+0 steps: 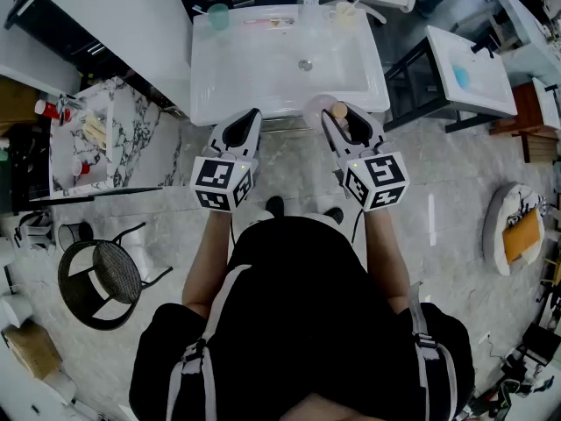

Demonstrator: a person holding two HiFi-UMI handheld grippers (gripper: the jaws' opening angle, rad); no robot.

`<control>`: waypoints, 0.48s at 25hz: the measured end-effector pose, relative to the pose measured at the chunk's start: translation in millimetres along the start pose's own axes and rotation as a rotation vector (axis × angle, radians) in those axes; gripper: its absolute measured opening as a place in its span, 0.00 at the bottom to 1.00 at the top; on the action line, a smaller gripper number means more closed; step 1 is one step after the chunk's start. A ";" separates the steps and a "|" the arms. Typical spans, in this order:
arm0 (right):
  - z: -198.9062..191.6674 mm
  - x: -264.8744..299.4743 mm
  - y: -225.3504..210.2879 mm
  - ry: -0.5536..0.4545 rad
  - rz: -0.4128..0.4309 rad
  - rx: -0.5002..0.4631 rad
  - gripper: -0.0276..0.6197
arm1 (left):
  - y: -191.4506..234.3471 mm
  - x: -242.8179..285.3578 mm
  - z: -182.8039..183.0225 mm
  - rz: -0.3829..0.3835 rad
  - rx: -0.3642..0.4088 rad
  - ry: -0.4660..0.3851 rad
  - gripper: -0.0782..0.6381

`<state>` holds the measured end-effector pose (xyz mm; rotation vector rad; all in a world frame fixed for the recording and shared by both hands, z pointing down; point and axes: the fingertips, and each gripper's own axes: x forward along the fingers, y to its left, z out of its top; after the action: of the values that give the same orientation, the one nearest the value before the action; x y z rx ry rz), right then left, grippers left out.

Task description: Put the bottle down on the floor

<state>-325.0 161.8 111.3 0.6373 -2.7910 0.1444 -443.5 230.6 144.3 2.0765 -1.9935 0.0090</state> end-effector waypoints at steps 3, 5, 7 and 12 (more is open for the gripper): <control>0.8 1.0 7.9 -0.002 0.005 -0.001 0.26 | 2.5 -3.0 0.4 -0.003 0.002 -0.001 0.13; 1.9 1.9 10.4 -0.004 0.007 -0.001 0.26 | 3.1 -3.4 1.5 -0.007 0.003 -0.003 0.14; 3.5 2.7 11.2 -0.006 0.007 -0.002 0.26 | 3.3 -2.3 2.7 -0.012 0.004 -0.004 0.14; 6.9 3.0 11.1 -0.016 0.005 -0.002 0.26 | 1.3 1.6 2.2 -0.025 0.004 0.002 0.13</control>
<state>-334.1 169.4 105.2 0.6341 -2.8081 0.1373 -445.1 228.6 142.6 2.1026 -1.9673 0.0102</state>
